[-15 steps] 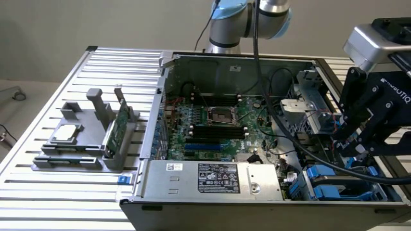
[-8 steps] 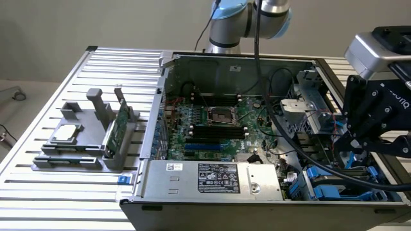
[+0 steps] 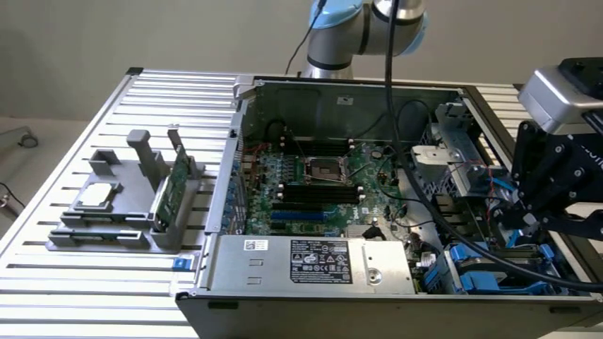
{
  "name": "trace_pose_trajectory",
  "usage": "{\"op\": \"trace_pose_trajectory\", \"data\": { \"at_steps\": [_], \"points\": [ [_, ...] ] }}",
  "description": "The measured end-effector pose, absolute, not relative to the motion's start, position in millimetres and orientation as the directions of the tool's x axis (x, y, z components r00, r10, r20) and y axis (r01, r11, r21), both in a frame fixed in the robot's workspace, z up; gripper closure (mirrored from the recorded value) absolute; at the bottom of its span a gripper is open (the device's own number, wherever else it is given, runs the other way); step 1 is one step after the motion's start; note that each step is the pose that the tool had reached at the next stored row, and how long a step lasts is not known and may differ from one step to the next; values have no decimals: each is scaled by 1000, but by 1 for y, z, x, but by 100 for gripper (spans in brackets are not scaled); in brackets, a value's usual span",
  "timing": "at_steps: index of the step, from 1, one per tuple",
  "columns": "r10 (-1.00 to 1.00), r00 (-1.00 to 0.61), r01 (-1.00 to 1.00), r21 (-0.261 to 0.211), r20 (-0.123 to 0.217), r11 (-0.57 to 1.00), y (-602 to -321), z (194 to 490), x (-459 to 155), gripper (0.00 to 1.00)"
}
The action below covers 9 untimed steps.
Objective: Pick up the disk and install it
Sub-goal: 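Insert the disk into the insertion slot, then insert the first disk wire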
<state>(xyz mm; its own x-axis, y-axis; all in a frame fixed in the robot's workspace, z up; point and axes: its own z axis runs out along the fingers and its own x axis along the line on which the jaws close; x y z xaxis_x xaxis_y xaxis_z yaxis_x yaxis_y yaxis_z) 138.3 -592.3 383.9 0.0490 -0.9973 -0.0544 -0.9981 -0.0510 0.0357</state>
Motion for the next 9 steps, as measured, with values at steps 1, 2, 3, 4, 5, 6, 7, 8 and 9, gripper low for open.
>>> {"op": "trace_pose_trajectory", "data": {
  "at_steps": [1,2,3,4,5,6,7,8,9],
  "points": [
    [-997,50,-998,36,-54,-52,-592,382,140,89],
    [-997,50,-998,36,-54,-52,-593,380,141,89],
    [-997,51,-998,36,-54,-53,-593,378,142,89],
    [-997,52,-998,36,-55,-54,-593,376,143,89],
    [-997,52,-998,36,-55,-54,-593,375,144,89],
    [-997,53,-998,36,-54,-55,-593,373,145,89],
    [-997,54,-998,36,-54,-56,-593,371,145,89],
    [-997,54,-998,36,-54,-56,-593,369,146,89],
    [-997,55,-998,36,-54,-57,-593,367,147,89]
  ]
}}
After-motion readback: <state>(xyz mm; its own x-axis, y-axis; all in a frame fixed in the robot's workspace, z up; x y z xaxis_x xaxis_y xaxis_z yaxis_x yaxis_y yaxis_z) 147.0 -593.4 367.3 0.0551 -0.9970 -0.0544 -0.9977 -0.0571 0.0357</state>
